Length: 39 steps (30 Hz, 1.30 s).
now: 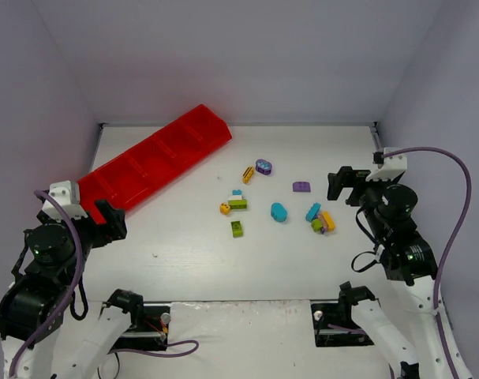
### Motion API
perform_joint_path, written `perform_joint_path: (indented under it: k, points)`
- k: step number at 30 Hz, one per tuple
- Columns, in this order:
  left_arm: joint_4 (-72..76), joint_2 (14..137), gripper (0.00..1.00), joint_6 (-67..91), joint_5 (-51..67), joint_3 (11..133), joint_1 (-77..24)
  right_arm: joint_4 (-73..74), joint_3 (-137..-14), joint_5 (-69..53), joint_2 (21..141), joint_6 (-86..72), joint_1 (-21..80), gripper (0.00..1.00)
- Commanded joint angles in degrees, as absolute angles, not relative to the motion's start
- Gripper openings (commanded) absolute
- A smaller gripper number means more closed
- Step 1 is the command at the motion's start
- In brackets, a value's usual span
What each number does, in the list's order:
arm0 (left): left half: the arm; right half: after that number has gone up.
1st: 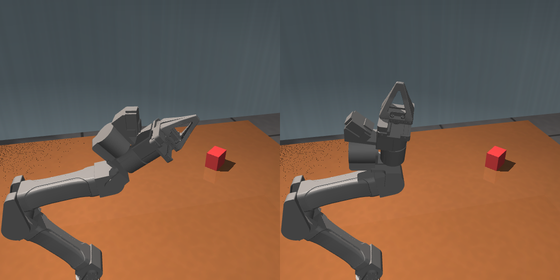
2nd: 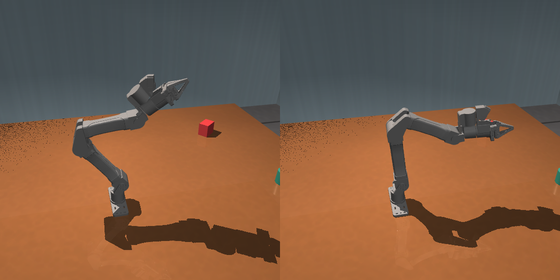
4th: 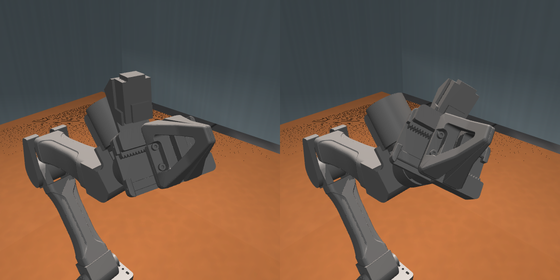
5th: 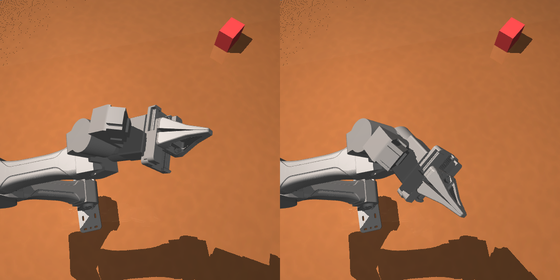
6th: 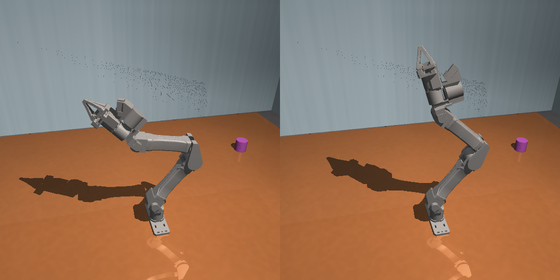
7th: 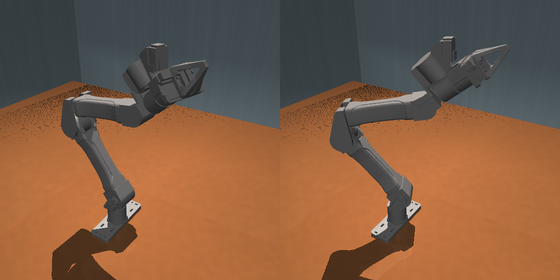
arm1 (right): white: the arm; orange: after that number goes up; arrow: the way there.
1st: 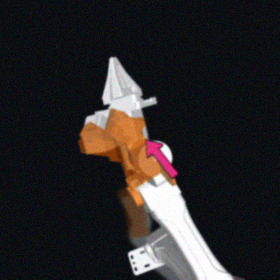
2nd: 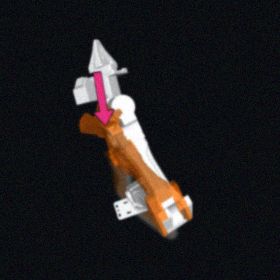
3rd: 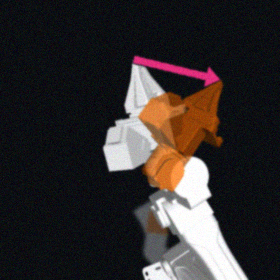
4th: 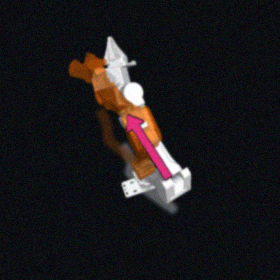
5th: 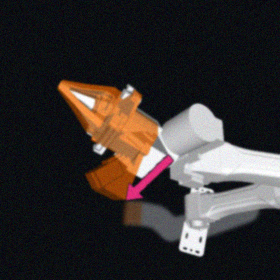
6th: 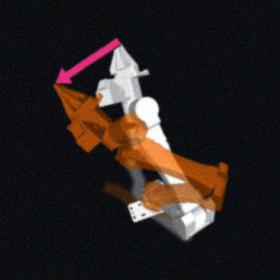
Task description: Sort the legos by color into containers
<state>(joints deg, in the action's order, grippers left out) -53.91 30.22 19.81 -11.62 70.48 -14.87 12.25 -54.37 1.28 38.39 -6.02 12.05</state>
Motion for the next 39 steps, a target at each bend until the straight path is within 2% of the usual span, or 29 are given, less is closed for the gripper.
perform_joint_path:
  k: [1, 9, 17, 27, 30, 35, 39]
  points:
    - [-52.38, 32.25, 0.83, 20.48, -11.60, 71.19, -14.85, 7.12, -54.49, 2.81, 39.99, -6.15, 12.92, 1.00]
    - [-52.73, 35.33, 0.83, 21.62, -10.20, 71.72, -14.77, 7.73, -56.86, 0.89, 46.48, -10.81, 13.01, 1.00]
    - [-50.89, 42.53, 0.83, 23.20, -1.77, 69.96, -14.85, 10.55, -57.74, -3.60, 55.72, -15.64, 13.62, 1.00]
    - [-38.68, 55.01, 0.83, 25.49, 8.17, 67.86, -15.29, 9.23, -58.01, -3.34, 64.50, -19.51, 13.89, 1.00]
    - [-33.94, 59.14, 0.83, 25.14, 10.97, 66.98, -15.82, 8.44, -59.06, -3.86, 67.31, -18.90, 13.89, 0.97]
    - [-26.82, 66.25, 0.83, 25.13, 10.02, 66.80, -20.82, 8.00, -59.59, -3.78, 68.56, -16.79, 13.89, 0.93]
    - [-23.38, 71.36, 0.83, 32.57, 7.74, 66.53, -26.44, 8.26, -59.76, -0.45, 68.73, -17.48, 13.89, 0.93]
